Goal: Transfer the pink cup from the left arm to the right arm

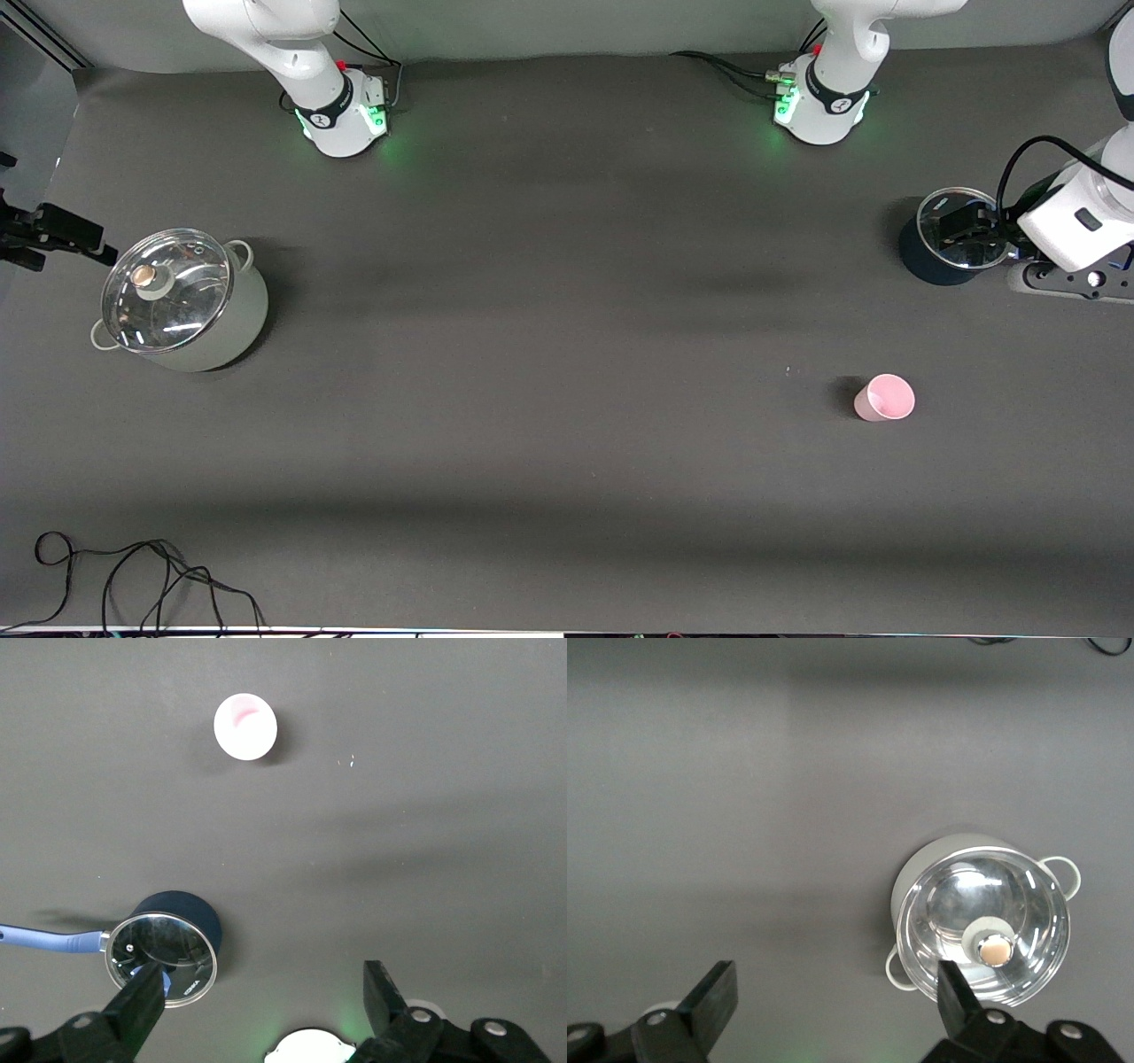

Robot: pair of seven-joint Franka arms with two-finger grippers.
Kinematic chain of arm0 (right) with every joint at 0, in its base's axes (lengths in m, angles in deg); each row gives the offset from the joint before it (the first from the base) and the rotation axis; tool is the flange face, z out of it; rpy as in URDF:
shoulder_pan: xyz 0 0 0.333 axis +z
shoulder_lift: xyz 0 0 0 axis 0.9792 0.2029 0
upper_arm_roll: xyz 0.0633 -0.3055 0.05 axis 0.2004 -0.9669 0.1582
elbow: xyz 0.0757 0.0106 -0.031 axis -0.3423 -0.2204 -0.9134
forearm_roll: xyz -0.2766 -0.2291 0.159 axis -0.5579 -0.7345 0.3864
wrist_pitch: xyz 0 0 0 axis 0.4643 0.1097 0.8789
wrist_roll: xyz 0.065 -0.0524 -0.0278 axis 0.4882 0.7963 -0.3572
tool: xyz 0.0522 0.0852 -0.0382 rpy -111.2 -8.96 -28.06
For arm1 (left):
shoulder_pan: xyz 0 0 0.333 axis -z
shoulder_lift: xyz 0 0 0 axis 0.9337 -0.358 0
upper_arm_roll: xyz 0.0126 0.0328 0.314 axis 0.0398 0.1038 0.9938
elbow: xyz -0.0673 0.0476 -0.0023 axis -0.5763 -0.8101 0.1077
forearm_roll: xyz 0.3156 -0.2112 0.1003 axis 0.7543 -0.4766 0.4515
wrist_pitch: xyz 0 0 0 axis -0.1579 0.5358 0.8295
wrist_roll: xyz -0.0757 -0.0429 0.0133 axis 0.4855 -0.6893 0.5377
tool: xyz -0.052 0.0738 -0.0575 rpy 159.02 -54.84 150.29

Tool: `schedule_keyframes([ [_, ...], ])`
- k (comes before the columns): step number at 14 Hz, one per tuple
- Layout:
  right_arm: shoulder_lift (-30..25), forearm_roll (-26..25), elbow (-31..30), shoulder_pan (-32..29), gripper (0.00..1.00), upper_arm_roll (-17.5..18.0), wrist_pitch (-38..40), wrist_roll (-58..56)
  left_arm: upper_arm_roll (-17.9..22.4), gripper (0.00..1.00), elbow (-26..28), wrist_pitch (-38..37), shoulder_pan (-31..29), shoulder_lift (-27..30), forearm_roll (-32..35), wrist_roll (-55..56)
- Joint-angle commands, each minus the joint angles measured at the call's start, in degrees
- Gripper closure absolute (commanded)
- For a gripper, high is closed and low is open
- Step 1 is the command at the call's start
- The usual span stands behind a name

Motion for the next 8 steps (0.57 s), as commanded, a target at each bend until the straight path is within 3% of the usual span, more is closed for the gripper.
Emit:
schedule_keyframes([
  [1,1.54,0.37,2.55,0.0,0.0,0.08,1.82,0.21,0.39,0.0,-0.64,0.57,0.54,0.12,0.61,0.33],
  [8,1.37,0.54,2.11,0.0,0.0,-0.63,2.44,0.91,0.39,0.0,-0.98,0.66,0.54,-0.14,0.52,0.33],
])
